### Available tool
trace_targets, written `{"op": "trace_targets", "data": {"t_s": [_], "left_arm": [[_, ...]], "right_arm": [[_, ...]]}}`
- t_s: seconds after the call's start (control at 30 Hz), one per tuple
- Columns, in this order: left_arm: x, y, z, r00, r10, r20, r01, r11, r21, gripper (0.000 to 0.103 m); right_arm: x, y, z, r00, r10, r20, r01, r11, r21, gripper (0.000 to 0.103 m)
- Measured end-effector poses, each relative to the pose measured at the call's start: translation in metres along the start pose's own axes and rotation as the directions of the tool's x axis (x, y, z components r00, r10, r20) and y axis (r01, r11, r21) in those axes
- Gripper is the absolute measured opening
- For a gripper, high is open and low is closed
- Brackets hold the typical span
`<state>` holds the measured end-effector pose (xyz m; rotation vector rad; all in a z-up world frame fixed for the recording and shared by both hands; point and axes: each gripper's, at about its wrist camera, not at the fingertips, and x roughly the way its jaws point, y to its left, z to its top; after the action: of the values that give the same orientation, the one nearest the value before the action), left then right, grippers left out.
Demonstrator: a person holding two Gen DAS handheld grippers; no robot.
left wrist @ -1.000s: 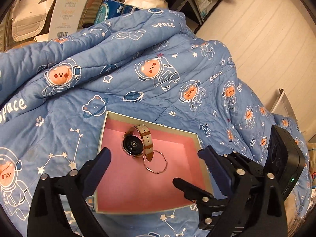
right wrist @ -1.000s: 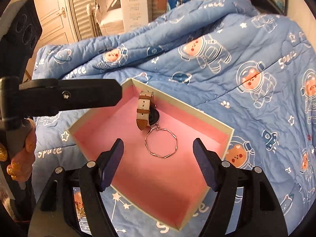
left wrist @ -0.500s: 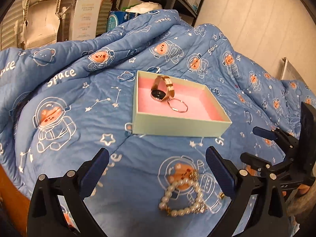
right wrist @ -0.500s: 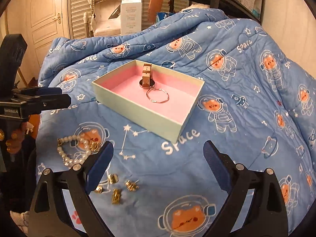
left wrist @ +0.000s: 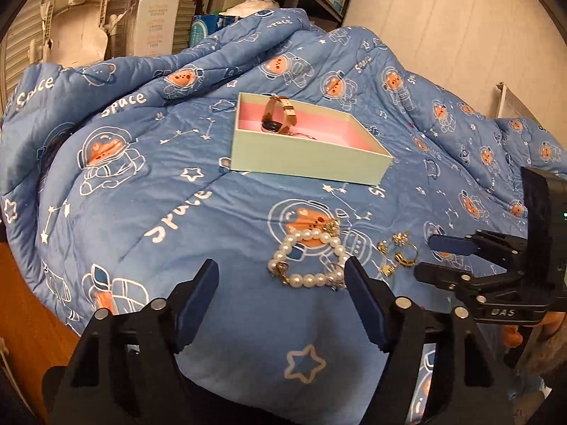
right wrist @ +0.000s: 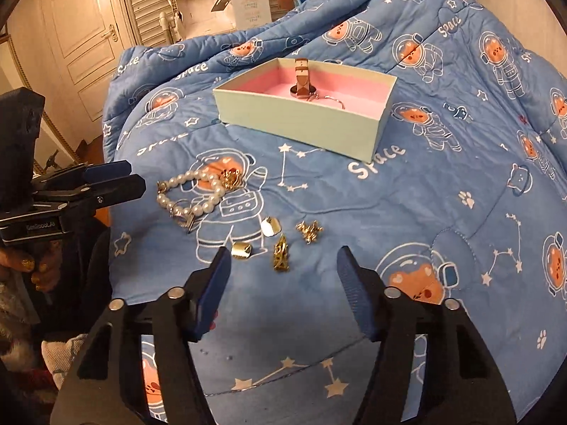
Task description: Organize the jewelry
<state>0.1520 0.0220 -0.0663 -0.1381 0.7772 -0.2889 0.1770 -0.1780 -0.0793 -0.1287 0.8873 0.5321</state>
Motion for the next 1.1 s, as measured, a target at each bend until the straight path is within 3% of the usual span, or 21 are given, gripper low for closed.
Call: {"op": "trace_targets", "data": {"t_s": [0.17, 0.33, 0.6, 0.67, 0.93, 1.1], "left_arm": [[0.010, -0.024, -0.010, 0.998, -0.046, -0.037, 0.048, 0.997, 0.064, 0.043], [0.020, -0.039, -0.016, 0.995, -0.057, -0.078, 0.065, 0.993, 0.102, 0.031], [0.033, -0.045, -0.016, 0.994, -0.039, -0.100, 0.050, 0.993, 0.104, 0.029], [0.038, -0.048, -0.015, 0.994, -0.034, -0.106, 0.045, 0.993, 0.107, 0.024], [0.045, -0.049, -0.012, 0.994, -0.019, -0.103, 0.028, 0.996, 0.087, 0.018], [0.042, -0.049, -0.013, 0.994, -0.027, -0.102, 0.036, 0.996, 0.081, 0.017]], "right_arm": [[0.007, -0.001, -0.003, 1.000, 0.012, -0.018, -0.011, 1.000, 0.024, 0.041], [0.010, -0.006, -0.004, 0.999, 0.019, -0.030, -0.018, 0.999, 0.049, 0.032], [0.016, -0.008, -0.003, 0.999, 0.018, -0.035, -0.015, 0.998, 0.060, 0.031], [0.018, -0.009, -0.002, 0.999, 0.014, -0.031, -0.012, 0.998, 0.065, 0.030], [0.019, -0.011, -0.001, 1.000, 0.009, -0.030, -0.007, 0.997, 0.080, 0.014], [0.017, -0.012, -0.004, 0.999, 0.018, -0.031, -0.015, 0.996, 0.085, 0.012]]}}
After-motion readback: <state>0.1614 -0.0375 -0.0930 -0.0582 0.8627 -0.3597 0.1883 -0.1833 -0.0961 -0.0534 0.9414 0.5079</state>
